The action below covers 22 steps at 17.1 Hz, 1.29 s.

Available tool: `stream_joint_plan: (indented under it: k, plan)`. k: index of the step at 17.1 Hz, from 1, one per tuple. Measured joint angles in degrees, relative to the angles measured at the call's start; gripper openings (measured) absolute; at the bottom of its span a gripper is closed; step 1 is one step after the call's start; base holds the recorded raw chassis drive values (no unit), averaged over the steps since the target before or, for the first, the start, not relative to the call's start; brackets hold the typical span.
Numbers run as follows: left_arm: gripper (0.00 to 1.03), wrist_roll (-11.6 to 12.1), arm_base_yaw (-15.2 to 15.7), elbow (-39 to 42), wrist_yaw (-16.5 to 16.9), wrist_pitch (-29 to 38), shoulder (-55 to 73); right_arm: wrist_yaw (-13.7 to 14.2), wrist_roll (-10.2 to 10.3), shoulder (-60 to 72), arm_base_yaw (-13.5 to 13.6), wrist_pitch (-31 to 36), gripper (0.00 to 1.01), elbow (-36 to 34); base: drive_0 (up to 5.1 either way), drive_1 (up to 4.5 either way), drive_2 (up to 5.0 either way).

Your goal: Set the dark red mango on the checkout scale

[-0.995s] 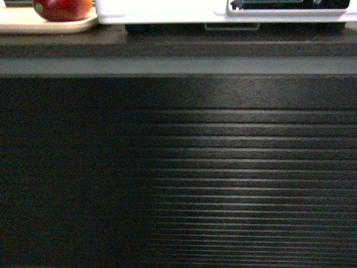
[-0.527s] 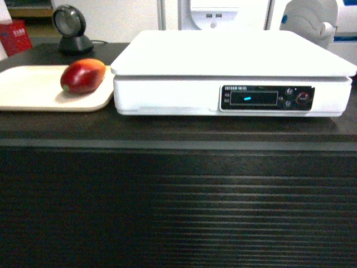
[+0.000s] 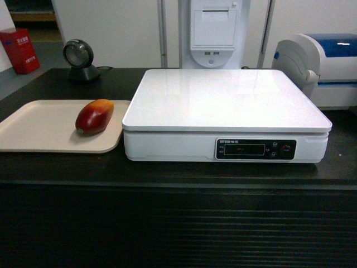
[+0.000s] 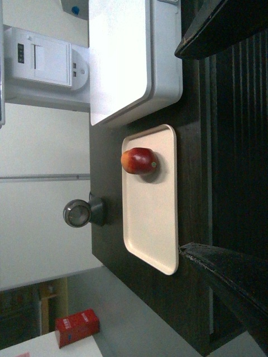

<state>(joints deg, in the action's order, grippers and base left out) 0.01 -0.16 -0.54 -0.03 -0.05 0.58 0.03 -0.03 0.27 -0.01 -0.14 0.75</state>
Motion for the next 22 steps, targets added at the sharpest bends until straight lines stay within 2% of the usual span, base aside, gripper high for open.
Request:
stream_joint_plan:
  k: [22]
  plan:
    - [0.98, 0.00, 0.00, 0.00, 0.02, -0.13, 0.00, -0.02, 0.00, 0.00, 0.00, -0.07, 0.98, 0.00, 0.0, 0.00, 0.0]
